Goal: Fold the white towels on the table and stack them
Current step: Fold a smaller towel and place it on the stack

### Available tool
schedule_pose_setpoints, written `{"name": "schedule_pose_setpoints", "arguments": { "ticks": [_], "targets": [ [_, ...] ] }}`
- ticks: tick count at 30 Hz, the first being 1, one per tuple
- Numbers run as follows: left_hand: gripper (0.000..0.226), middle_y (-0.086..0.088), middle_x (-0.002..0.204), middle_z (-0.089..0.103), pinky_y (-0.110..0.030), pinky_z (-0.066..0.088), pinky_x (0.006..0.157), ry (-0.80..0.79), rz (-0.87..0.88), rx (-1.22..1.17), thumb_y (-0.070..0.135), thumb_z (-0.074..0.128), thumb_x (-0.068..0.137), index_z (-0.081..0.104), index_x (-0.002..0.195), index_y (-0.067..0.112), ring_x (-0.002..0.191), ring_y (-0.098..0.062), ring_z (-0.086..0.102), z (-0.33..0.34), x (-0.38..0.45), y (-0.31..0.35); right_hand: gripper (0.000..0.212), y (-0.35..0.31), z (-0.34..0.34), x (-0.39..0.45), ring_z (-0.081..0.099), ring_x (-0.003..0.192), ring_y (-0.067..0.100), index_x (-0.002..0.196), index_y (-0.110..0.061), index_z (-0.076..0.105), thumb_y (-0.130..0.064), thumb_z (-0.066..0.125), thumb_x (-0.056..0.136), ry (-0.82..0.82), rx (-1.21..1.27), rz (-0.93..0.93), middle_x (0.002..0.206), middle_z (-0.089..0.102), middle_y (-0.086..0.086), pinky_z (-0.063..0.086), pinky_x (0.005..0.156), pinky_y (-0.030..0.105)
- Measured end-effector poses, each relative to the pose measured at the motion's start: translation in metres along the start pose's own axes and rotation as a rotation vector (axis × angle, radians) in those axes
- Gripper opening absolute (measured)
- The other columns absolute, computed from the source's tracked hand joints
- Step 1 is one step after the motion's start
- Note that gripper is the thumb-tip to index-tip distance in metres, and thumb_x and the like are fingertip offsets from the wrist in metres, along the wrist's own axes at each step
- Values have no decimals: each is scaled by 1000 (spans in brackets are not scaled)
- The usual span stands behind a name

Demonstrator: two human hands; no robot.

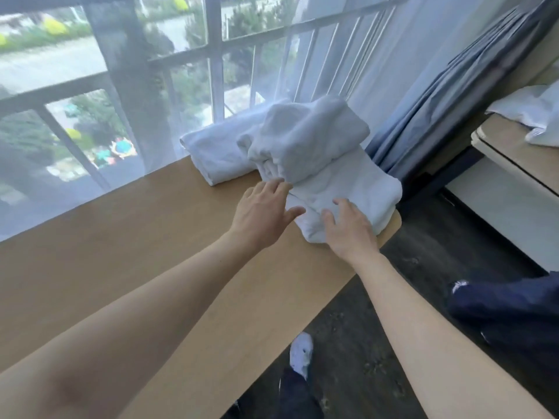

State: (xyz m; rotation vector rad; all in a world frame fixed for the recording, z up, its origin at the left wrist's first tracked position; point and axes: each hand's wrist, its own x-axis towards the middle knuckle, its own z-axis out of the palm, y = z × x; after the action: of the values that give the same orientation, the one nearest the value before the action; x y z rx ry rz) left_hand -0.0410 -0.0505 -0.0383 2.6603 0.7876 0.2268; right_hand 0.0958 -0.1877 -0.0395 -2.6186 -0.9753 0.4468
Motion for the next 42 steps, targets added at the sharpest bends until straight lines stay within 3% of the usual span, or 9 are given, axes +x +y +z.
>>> {"name": "schedule_pose_setpoints", "arguments": {
  "ticks": [6, 11, 15, 22, 26, 31, 34, 38, 42],
  "targets": [
    [74, -6, 151, 44, -41, 29, 110, 165, -48, 221, 63, 62, 88, 49, 141, 13, 135, -31, 39, 13, 76, 28, 52, 26, -6, 92, 48, 123, 32, 140, -5, 44, -43, 37, 104, 17, -105, -16, 141, 48, 14, 38, 100, 41],
    [112, -14, 164, 10, -51, 5, 122, 42, -239, 322, 78, 57, 79, 11, 158, 13, 151, -39, 8, 44, 142, 48, 68, 56, -7, 158, 52, 116, 33, 132, -1, 50, -59, 37, 99, 25, -197, -42, 132, 53, 18, 40, 102, 43],
    [118, -15, 162, 11, -54, 18, 114, 46, -352, 415, 86, 47, 74, 0, 159, 20, 142, -40, 24, 61, 170, 44, 72, 58, 13, 182, 50, 118, 34, 125, -4, 54, -68, 38, 94, 58, -121, -67, 125, 54, 15, 35, 102, 43],
    [108, -14, 129, 55, -45, 34, 91, 154, -346, 377, 74, 69, 70, 36, 152, 12, 108, -36, 52, 57, 177, 21, 69, 57, 41, 186, 48, 114, 32, 122, -10, 47, -70, 29, 95, 62, -93, -26, 122, 52, 11, 35, 90, 46],
    [93, -5, 116, 60, -36, 27, 85, 185, -409, 193, 73, 77, 61, 51, 132, 19, 104, -31, 51, 48, 186, 16, 64, 52, 37, 205, 48, 119, 34, 122, -7, 48, -64, 30, 98, 43, 0, 89, 126, 53, 14, 37, 92, 48],
    [85, 1, 106, 60, -32, 22, 80, 278, -395, 20, 78, 72, 58, 53, 116, 19, 97, -27, 53, 24, 187, 19, 40, 35, 31, 216, 46, 125, 36, 128, -4, 48, -34, 39, 104, 5, 59, 125, 133, 51, 17, 36, 98, 46],
    [82, 3, 101, 60, -36, 31, 80, 426, -408, -35, 71, 80, 58, 54, 115, 18, 95, -29, 57, -4, 179, 24, 35, 30, 24, 211, 47, 120, 37, 124, -6, 51, -31, 48, 99, 114, 134, 108, 127, 50, 18, 36, 94, 44],
    [84, 4, 107, 64, -33, 34, 80, 544, -410, -93, 69, 83, 56, 57, 118, 18, 100, -25, 59, -43, 161, 41, 46, 15, 8, 198, 51, 117, 41, 129, -4, 53, -37, 56, 98, 331, 316, 30, 128, 51, 22, 40, 95, 47],
    [81, 19, 100, 55, -29, 37, 77, 692, -412, -178, 68, 84, 54, 57, 116, 22, 92, -8, 52, -85, 113, 56, 53, -10, -9, 172, 52, 116, 47, 132, 9, 50, -31, 58, 99, 482, 434, -166, 128, 52, 31, 42, 97, 54]
  ]
}}
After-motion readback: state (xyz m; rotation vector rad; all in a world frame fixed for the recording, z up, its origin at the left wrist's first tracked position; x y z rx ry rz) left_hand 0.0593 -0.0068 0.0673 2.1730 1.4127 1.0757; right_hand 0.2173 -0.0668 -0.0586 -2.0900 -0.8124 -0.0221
